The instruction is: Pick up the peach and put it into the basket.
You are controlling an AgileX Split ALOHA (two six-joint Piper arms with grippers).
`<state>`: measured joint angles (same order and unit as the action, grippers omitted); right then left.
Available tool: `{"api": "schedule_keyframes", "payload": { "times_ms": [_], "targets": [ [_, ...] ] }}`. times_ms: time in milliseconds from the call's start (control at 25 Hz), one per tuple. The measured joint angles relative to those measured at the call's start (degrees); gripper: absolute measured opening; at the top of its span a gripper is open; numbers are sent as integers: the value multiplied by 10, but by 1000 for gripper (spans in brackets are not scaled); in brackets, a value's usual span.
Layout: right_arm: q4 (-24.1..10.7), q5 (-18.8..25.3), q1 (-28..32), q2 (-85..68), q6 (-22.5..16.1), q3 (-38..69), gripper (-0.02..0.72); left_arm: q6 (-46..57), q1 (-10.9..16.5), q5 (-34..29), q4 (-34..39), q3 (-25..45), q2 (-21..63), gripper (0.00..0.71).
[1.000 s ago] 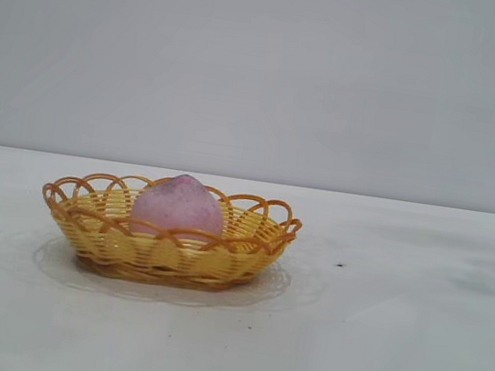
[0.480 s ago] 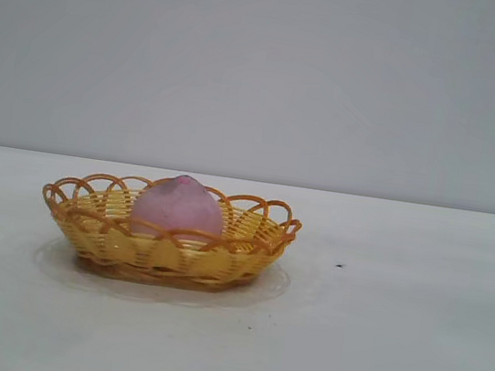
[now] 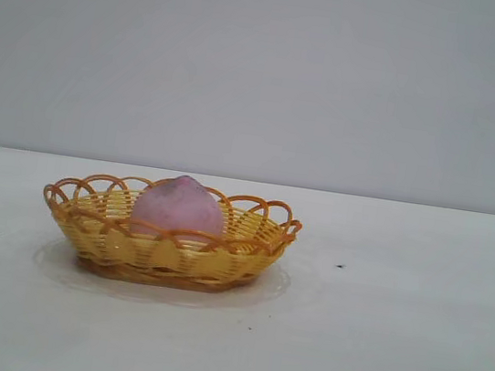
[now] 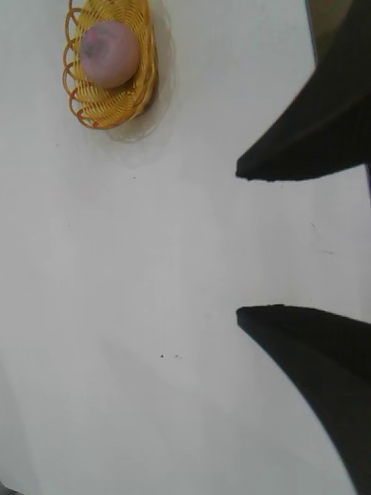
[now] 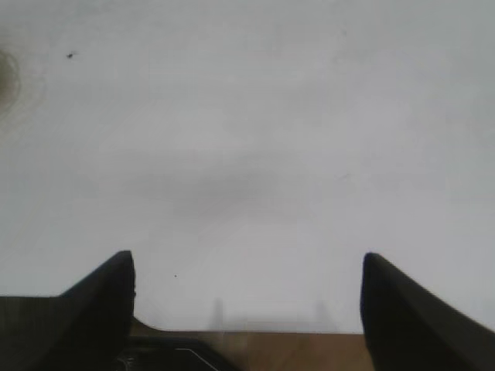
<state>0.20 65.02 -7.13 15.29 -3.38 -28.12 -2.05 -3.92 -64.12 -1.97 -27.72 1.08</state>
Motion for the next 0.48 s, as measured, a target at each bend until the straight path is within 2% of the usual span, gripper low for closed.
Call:
{"api": "schedule_keyframes", "payload": {
  "times_ms": [480],
  "targets": [
    [-3, 1, 0, -162, -2, 1, 565, 0, 0, -1, 0, 0, 0, 358]
  ]
}}
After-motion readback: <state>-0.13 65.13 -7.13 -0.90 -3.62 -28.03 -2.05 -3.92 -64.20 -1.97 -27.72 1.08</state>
